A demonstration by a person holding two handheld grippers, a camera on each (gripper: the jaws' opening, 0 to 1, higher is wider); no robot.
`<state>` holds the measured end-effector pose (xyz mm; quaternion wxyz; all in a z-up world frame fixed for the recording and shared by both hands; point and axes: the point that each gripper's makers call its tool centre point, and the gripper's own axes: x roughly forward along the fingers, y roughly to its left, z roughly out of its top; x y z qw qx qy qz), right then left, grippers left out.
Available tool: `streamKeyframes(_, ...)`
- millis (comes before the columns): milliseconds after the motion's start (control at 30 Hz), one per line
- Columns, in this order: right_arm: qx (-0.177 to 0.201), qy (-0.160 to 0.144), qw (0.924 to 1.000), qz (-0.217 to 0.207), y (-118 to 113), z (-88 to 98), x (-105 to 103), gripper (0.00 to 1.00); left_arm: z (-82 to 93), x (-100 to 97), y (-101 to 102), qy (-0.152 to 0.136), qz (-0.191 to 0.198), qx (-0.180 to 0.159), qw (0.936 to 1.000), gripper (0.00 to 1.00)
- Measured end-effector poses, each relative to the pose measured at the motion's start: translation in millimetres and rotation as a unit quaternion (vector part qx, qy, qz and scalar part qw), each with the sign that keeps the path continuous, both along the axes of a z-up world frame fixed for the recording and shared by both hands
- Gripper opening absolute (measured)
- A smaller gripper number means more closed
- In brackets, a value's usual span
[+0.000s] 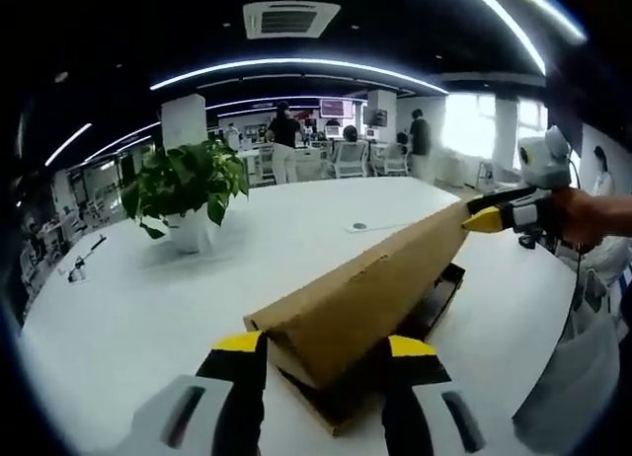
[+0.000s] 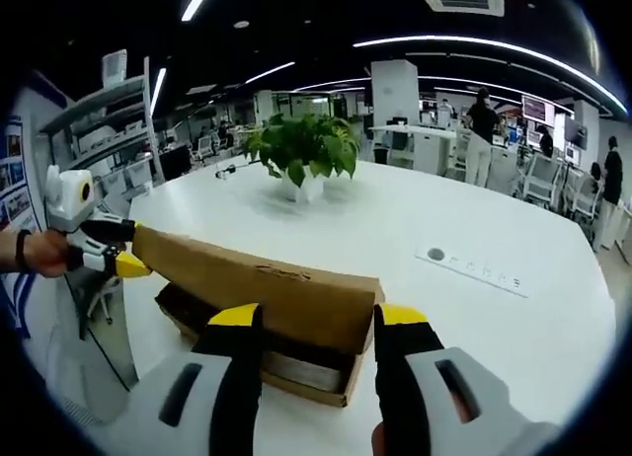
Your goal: Operate the shoe box by opening the lid, removing the specified soft item, and placing it in the target area until the item is outside and the box remains undamaged.
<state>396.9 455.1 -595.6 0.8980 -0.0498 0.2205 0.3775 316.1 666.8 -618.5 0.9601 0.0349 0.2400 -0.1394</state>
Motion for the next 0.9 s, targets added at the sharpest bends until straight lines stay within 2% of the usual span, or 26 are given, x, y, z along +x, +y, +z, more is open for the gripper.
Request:
streamKeyframes(67,0.002,-0.005,1.0000,0.000,2,6.2,5,0.42,0.7,4.0,6,-0.011,0.003,0.014,0.9998,0.41)
streamKeyframes(133,0.003,-0.007,1.0000,0.001,4,11.0,9,0.42,2.3,6.8,11,-0.017,-0.006,0.047,0.9988,0.37)
streamKeyframes(267,0.012,-0.006,0.9999,0.003,7,18.7,18,0.42,7.8,13.6,16,-0.024,0.002,0.046,0.9987,0.31)
streamKeyframes(433,0.016,-0.014,0.9998,0.003,12,28.0,27,0.42,15.7,25.4,27,-0.035,0.025,0.063,0.9971,0.22)
streamKeyframes(533,0.013,-0.028,0.9995,0.003,14,34.0,34,0.42,20.5,31.3,35,-0.040,0.030,0.090,0.9947,0.14)
streamKeyframes(633,0.018,-0.029,0.9994,0.002,16,35.9,37,0.42,23.4,36.6,38,-0.038,0.040,0.076,0.9956,0.12)
streamKeyframes(733,0.019,-0.035,0.9992,0.002,17,38.0,40,0.42,25.4,39.2,39,-0.037,0.045,0.079,0.9952,0.11)
streamKeyframes(767,0.014,-0.051,0.9985,0.011,17,41.3,42,0.42,26.3,40.2,39,-0.037,0.045,0.079,0.9951,0.10)
streamKeyframes(900,0.025,-0.047,0.9985,0.007,10,42.2,48,0.43,27.3,44.6,39,-0.034,0.042,0.085,0.9950,0.10)
